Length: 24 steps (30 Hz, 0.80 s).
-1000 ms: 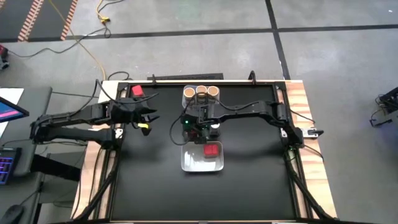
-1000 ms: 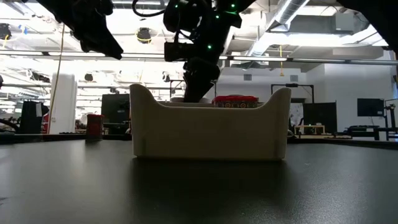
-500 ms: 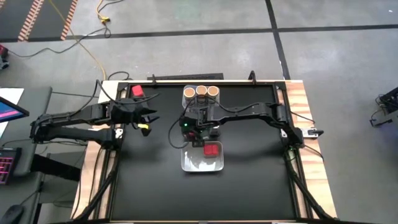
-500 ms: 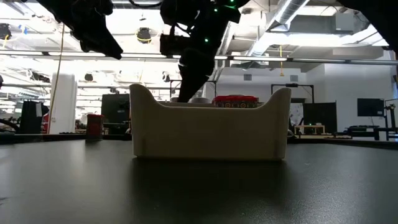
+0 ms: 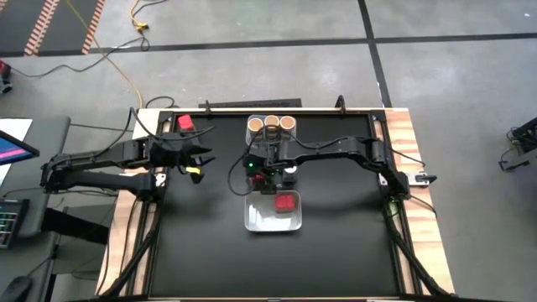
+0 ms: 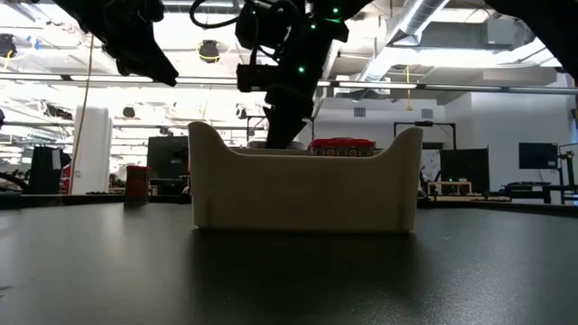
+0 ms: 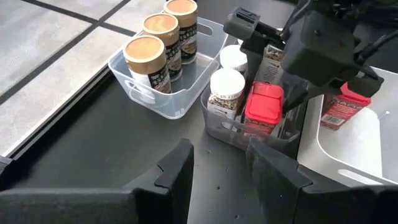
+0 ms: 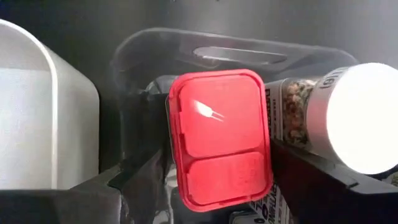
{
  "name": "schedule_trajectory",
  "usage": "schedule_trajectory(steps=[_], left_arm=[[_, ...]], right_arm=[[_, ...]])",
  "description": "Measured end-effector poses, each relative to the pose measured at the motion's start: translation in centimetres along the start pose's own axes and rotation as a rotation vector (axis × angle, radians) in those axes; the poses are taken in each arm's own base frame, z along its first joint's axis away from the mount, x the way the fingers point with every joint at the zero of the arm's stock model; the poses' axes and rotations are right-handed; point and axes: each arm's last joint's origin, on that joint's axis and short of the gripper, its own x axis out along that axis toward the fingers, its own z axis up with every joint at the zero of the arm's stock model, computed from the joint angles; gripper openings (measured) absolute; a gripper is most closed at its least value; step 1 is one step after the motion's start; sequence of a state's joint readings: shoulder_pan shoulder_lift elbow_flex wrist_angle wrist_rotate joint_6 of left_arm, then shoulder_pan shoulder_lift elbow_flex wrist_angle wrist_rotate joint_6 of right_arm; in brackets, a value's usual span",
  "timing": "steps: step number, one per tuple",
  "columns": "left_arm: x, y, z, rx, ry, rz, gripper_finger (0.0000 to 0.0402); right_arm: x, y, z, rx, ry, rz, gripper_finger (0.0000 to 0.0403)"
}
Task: Sort spices by type
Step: Move the right red seasoning can in the black transparent bin to the white bin aligned with the other red seasoning can
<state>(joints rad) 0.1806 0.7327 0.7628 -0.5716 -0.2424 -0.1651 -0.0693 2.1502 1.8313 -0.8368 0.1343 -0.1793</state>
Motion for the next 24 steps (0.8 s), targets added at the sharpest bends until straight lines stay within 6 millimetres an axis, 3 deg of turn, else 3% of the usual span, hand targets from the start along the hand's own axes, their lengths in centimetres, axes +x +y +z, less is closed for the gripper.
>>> schedule_trajectory(steps=[16, 24], left_arm=[[0.01, 0.01, 0.01, 0.014, -0.001, 0.001, 0.0141], [0.01, 0.00, 0.01, 0.014, -0.001, 0.001, 0.0141]], right_arm=[[0.22, 0.04, -0.31, 0.034, 0.010, 0.058, 0.0314], [0.52, -0.25, -0.46, 0.080, 0.007, 0.054, 0.0290]])
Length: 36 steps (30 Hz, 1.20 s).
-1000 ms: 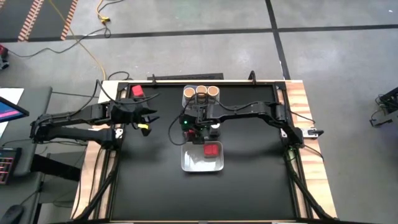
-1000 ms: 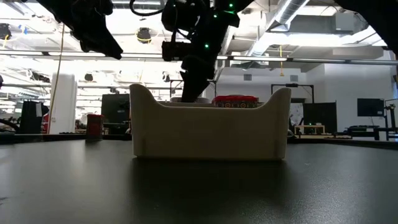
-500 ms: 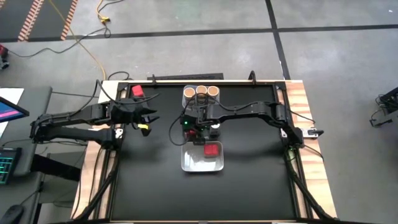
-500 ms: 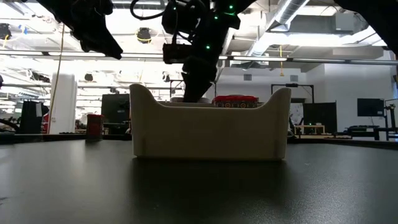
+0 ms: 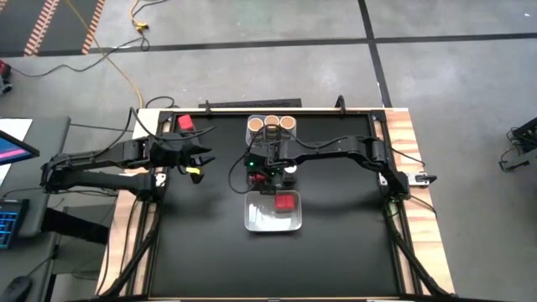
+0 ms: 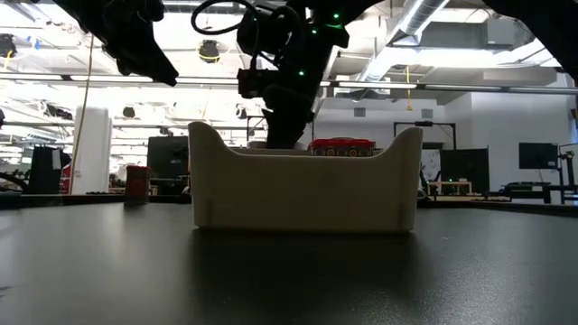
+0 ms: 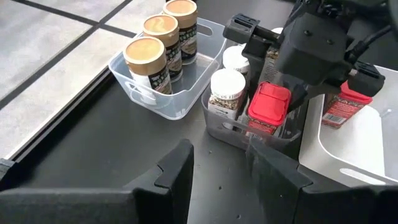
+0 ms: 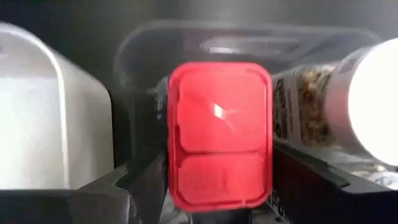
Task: Sort spices by type
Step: Move the right red seasoning can in the black transparent bin to the white bin aligned with the other red seasoning can
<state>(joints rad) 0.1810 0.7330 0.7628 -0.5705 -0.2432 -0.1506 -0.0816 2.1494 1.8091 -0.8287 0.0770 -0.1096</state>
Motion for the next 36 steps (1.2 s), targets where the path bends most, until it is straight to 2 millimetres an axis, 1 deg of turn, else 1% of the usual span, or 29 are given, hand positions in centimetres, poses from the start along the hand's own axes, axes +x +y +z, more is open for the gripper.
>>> schedule_trajectory(steps=[12, 15, 19, 36], left_arm=[[0.00, 0.00, 0.00, 0.000, 0.000, 0.000, 0.0141], [-0.01, 0.00, 0.00, 0.000, 0.000, 0.000, 0.0141], [0.00, 0.00, 0.00, -0.001, 0.000, 0.000, 0.0141], [-0.01, 0.01, -0.07, -0.017, 0.008, 0.000, 0.0141]], right_arm=[[-0.03, 0.00, 0.06, 0.015, -0.006, -0.001, 0.0280], [-0.03, 0.00, 0.06, 0.039, -0.006, -0.001, 0.0268], [-0.08, -0.01, 0.08, 0.039, -0.007, -0.001, 0.0241], [-0.22, 0.37, 0.05, 0.050, -0.001, 0.000, 0.0244]])
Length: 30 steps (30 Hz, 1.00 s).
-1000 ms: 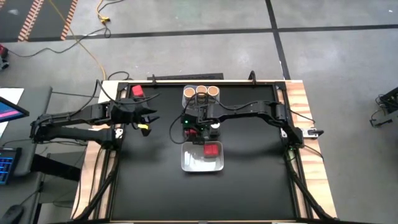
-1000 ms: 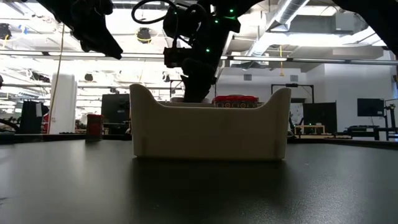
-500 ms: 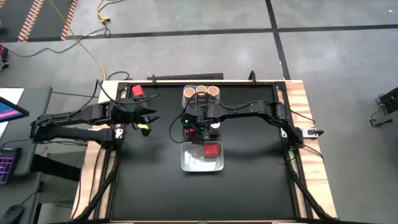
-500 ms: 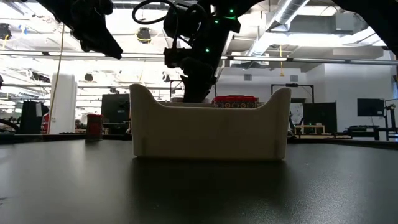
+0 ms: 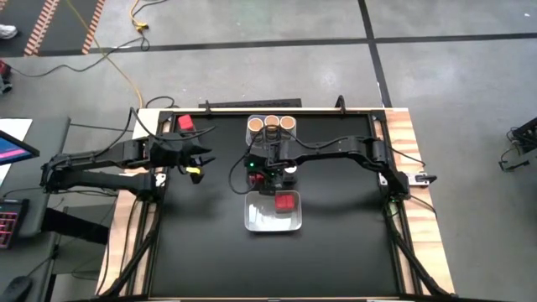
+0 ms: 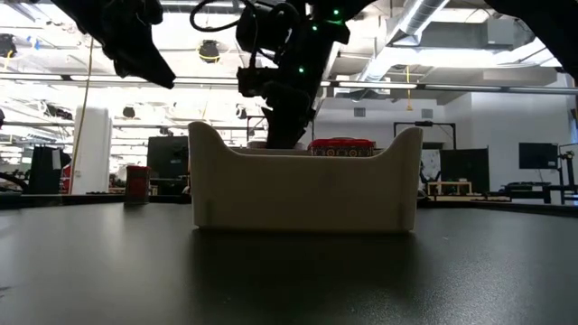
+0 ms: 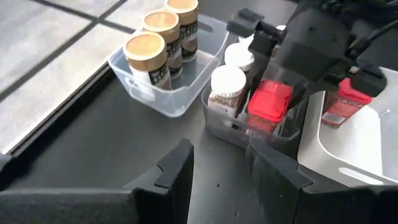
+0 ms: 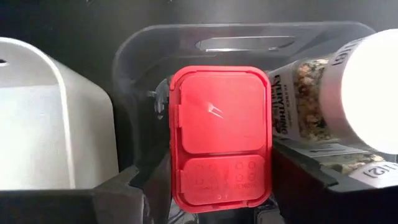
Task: Sort spices by type
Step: Move the right red seasoning can in the black transparent bin to the white bin aligned with the other red seasoning can
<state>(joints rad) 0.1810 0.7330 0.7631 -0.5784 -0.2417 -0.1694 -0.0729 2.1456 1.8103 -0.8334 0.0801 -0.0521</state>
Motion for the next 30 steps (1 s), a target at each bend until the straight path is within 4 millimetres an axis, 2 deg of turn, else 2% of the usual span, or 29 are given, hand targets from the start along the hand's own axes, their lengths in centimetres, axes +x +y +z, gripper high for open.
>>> schedule_trajectory(steps=[7, 13, 17, 23, 30], left_arm=[[0.0, 0.1, -0.5, -0.012, 0.047, 0.009, 0.0141], [0.0, 0.1, -0.5, -0.058, 0.052, 0.011, 0.0141], [0.0, 0.1, -0.6, -0.059, 0.060, 0.013, 0.0141], [0.0, 0.1, -0.6, 0.046, 0.060, 0.010, 0.0141], [0.0, 0.1, -0.6, 0.041, 0.059, 0.010, 0.0141]], right_arm=[[-1.8, 0.5, 1.3, -0.043, -0.041, -0.032, 0.0244], [-4.7, 0.3, 2.5, -0.034, -0.055, -0.049, 0.0244], [-6.9, 0.8, 2.2, 0.014, 0.026, -0.053, 0.0244], [-10.0, 2.5, 1.5, 0.050, 0.130, -0.121, 0.0243], [-13.0, 5.9, 0.8, 0.022, 0.105, -0.184, 0.0242]])
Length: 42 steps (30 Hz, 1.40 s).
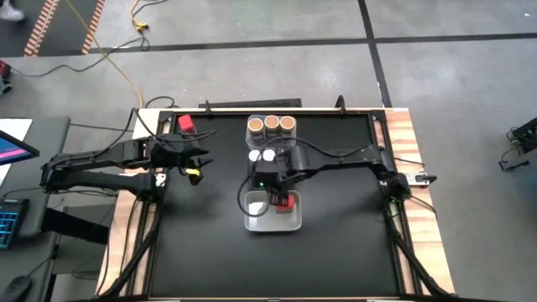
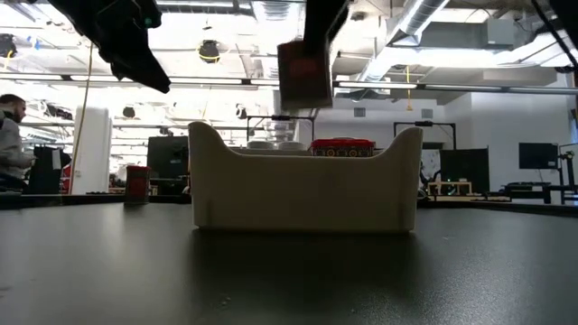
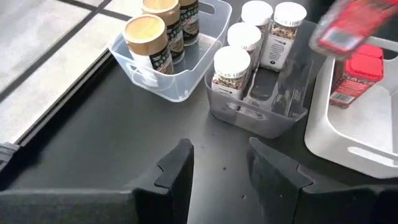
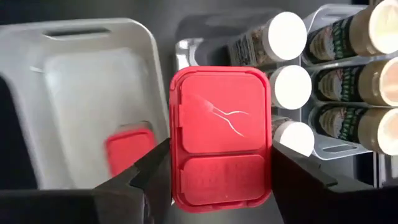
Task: Sort spices by type
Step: Move the right red seasoning can in the black transparent bin to the white bin aligned with the other red seasoning can
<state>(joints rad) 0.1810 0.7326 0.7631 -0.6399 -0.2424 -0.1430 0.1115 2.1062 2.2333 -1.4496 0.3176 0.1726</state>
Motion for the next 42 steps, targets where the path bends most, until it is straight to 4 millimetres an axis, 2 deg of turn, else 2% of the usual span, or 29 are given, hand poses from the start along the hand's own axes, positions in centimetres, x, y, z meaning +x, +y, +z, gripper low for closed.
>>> schedule_trajectory(steps=[5, 9, 15, 23, 26, 42], left_arm=[[0.0, 0.0, 0.0, -0.039, 0.000, 0.000, 0.0141], [0.0, 0.0, 0.0, -0.040, 0.000, 0.000, 0.0141], [0.0, 0.0, 0.0, -0.041, -0.001, -0.001, 0.0141], [0.0, 0.0, 0.0, -0.041, -0.001, -0.001, 0.0141], [0.0, 0.0, 0.0, -0.038, -0.001, 0.000, 0.0141], [0.0, 0.0, 0.0, -0.041, -0.002, -0.001, 0.0141]], right_arm=[[-3.9, 0.6, -1.1, 0.008, -0.118, 0.004, 0.0241], [-5.0, 0.9, -1.7, 0.018, -0.216, 0.029, 0.0241], [-2.0, 2.9, -1.8, 0.010, -0.252, 0.132, 0.0241], [0.8, 4.5, -1.9, -0.007, -0.275, 0.196, 0.0241], [1.3, 4.8, -1.6, -0.031, -0.311, 0.212, 0.0241], [7.1, 5.3, -1.1, -0.086, -0.156, 0.208, 0.0241]])
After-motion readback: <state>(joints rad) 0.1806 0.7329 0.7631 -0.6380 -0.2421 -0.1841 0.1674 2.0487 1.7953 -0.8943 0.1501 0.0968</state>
